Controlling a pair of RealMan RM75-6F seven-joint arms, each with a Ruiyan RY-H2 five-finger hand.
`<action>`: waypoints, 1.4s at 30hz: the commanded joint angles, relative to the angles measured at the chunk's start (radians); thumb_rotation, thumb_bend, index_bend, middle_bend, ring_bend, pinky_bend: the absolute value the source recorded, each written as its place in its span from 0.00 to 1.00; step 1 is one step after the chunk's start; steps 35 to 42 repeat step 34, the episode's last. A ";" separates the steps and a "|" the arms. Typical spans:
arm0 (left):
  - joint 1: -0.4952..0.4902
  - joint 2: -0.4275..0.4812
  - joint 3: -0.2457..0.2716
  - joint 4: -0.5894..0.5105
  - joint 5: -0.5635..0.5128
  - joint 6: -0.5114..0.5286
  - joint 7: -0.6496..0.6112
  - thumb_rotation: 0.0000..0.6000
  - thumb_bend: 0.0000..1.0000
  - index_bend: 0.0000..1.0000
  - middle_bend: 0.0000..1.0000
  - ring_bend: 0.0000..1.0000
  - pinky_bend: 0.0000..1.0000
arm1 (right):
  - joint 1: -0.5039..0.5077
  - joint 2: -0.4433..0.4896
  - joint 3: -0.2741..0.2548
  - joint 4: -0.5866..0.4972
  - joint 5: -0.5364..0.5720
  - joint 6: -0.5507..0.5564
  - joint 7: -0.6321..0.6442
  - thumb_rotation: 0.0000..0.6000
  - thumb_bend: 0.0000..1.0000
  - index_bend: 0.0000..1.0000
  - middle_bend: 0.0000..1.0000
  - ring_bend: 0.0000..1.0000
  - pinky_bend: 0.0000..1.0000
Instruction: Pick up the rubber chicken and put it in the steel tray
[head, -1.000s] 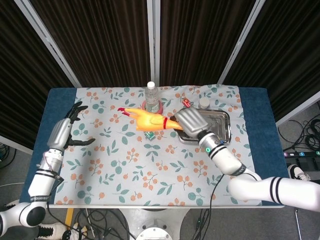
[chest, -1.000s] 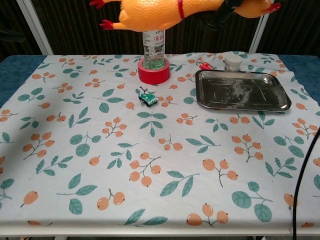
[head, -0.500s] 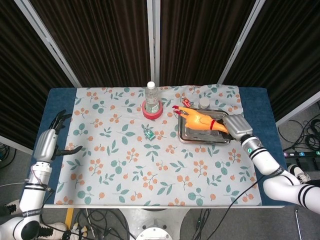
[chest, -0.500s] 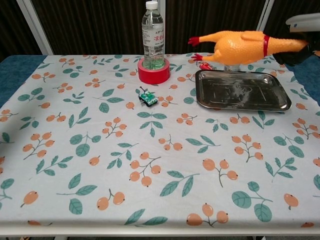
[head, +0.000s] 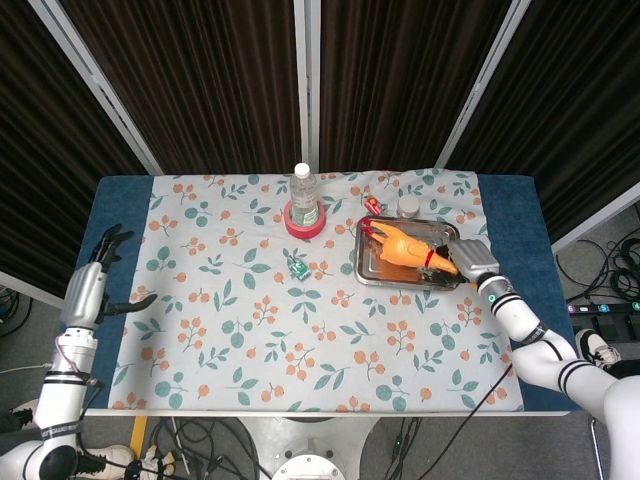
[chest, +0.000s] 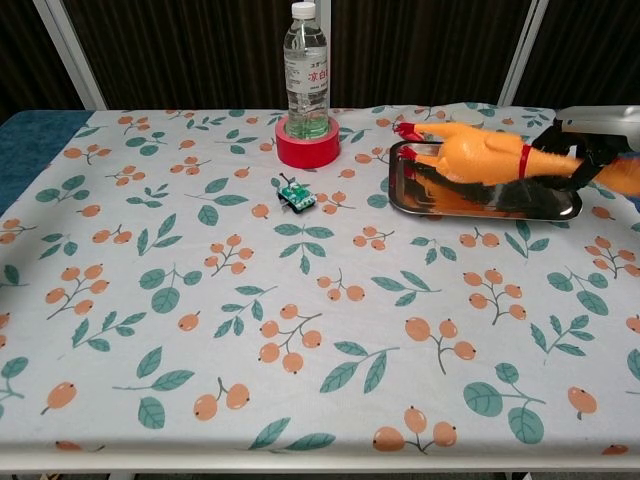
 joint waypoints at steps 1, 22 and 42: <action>0.002 -0.001 -0.003 0.002 0.003 0.002 0.001 1.00 0.07 0.19 0.14 0.12 0.27 | 0.005 -0.023 0.012 0.038 -0.021 -0.024 0.030 1.00 0.01 0.02 0.19 0.09 0.26; 0.065 0.060 0.065 0.104 0.069 0.050 0.173 1.00 0.07 0.19 0.14 0.12 0.26 | -0.345 0.391 0.025 -0.481 -0.022 0.559 -0.245 1.00 0.20 0.00 0.22 0.12 0.24; 0.201 0.052 0.146 0.099 0.148 0.224 0.268 1.00 0.07 0.19 0.14 0.12 0.24 | -0.649 0.468 -0.055 -0.671 -0.089 0.898 -0.208 1.00 0.24 0.00 0.18 0.10 0.24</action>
